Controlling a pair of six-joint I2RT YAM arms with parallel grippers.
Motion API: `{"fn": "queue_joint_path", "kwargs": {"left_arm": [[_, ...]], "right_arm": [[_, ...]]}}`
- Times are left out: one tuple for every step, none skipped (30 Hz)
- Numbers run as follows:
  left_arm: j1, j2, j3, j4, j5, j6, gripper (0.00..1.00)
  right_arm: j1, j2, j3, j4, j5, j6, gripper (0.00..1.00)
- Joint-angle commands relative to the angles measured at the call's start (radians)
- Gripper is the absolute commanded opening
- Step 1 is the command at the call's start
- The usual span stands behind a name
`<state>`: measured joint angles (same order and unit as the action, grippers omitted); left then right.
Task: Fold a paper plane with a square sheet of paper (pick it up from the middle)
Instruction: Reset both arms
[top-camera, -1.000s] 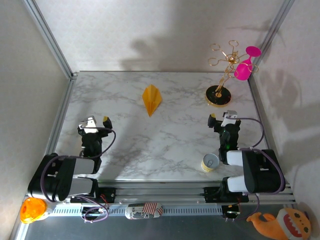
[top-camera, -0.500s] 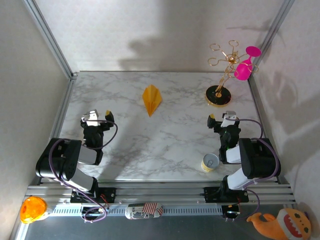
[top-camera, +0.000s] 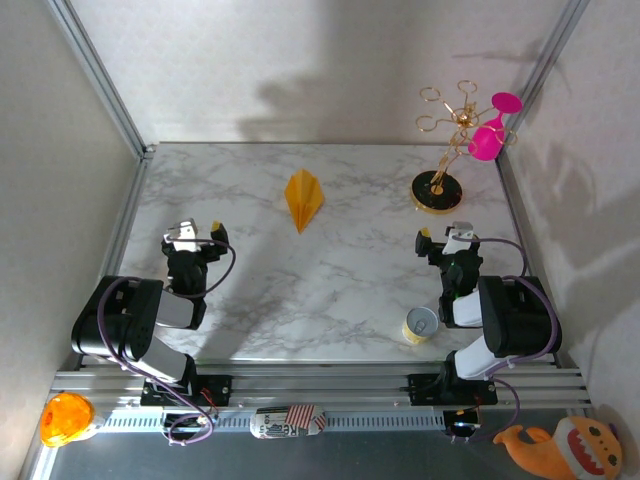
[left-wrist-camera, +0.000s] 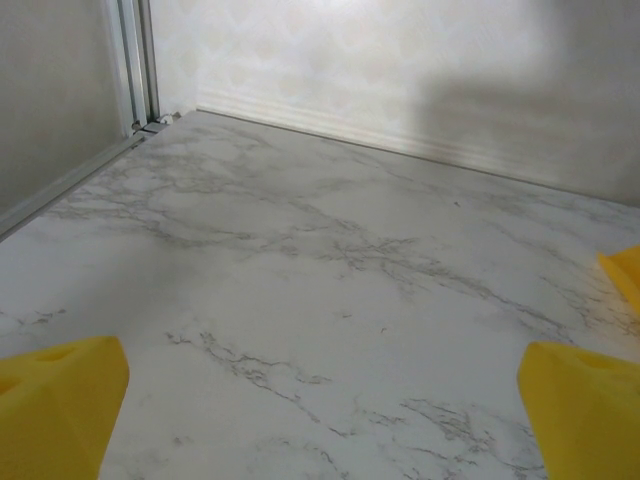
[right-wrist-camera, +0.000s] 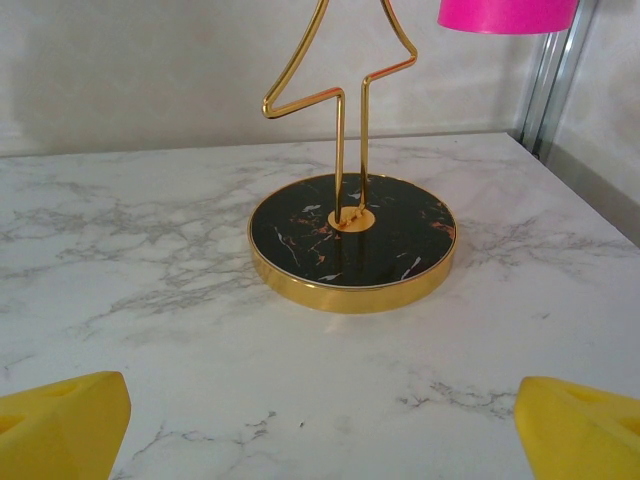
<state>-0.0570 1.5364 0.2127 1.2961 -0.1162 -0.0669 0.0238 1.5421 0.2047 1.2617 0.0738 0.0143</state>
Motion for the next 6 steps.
{"fn": "queue_joint_path", "kwargs": {"left_arm": [[-0.001,0.007,0.020,-0.012,-0.011,-0.001,0.99],[-0.002,0.007,0.019,-0.011,-0.011,-0.001,0.99],[-0.002,0.006,0.019,-0.011,-0.011,-0.001,0.99],[-0.003,0.006,0.017,-0.007,-0.012,0.000,0.99],[-0.002,0.005,0.017,-0.005,-0.011,-0.001,0.99],[-0.002,0.006,0.017,-0.005,-0.011,-0.001,0.99]], "right_arm": [[-0.006,0.006,0.010,0.035,-0.012,0.007,0.99],[-0.007,0.006,0.010,0.035,-0.011,0.007,0.99],[-0.007,0.005,0.010,0.035,-0.011,0.007,0.99],[-0.006,0.006,0.010,0.035,-0.011,0.007,0.99],[-0.007,0.006,0.010,0.035,-0.011,0.007,0.99],[-0.006,0.006,0.010,0.036,-0.011,0.007,0.99]]}}
